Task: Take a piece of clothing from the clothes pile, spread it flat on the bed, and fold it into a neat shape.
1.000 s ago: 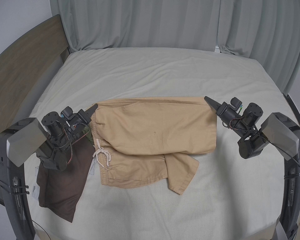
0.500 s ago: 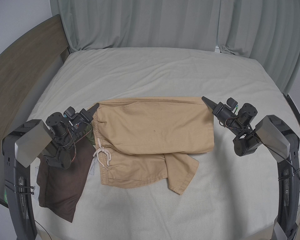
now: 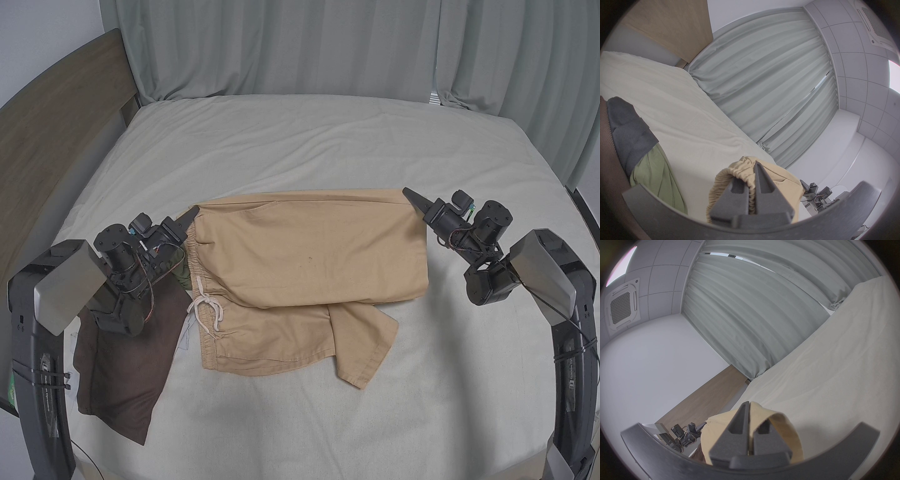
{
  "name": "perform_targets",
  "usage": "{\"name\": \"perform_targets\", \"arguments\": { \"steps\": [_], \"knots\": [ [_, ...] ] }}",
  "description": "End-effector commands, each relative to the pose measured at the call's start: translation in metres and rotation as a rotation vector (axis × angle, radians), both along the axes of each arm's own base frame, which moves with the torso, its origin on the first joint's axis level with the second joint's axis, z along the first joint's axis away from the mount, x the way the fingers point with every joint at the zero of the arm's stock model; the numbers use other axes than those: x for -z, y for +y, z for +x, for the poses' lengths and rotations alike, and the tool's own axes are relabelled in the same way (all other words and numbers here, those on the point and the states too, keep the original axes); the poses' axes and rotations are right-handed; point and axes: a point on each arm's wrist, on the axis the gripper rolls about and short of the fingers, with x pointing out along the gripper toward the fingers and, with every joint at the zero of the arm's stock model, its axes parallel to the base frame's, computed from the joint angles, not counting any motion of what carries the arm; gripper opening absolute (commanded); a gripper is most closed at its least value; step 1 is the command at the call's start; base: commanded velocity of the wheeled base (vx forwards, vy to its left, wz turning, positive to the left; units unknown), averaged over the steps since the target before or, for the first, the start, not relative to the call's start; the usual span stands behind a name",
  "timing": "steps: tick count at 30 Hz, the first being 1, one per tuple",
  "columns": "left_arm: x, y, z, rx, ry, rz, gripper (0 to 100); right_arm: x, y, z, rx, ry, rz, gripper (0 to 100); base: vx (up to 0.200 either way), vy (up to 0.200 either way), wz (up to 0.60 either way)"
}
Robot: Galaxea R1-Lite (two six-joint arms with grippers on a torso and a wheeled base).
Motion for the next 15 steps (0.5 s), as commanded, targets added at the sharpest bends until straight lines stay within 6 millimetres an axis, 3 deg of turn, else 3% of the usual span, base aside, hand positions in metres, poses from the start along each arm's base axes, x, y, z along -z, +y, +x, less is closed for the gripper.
{"name": "perform_targets", "arguments": {
  "steps": [1,3,4,10,15],
  "knots": [
    [0.000,0.000,0.003,-0.002,-0.007,-0.001,0,-0.003,0.003,0.002,-0.006,-0.010,0.000,0,0.000,0.000,0.00],
    [-0.001,0.000,0.005,-0.004,-0.014,-0.002,0,-0.005,0.004,0.005,-0.006,-0.020,0.001,0,0.000,0.000,0.00],
    [-0.002,0.001,0.007,-0.007,-0.019,-0.002,100,-0.006,0.005,0.007,-0.008,-0.021,0.002,100,0.000,0.000,0.00],
    [-0.007,-0.001,0.014,0.015,0.036,-0.062,100,-0.006,0.004,0.022,0.009,-0.030,0.005,100,0.000,0.000,0.00],
    [-0.001,0.000,0.019,0.011,0.126,-0.077,100,0.001,0.001,0.018,0.020,0.000,-0.011,100,0.000,0.000,0.00]
  ]
}}
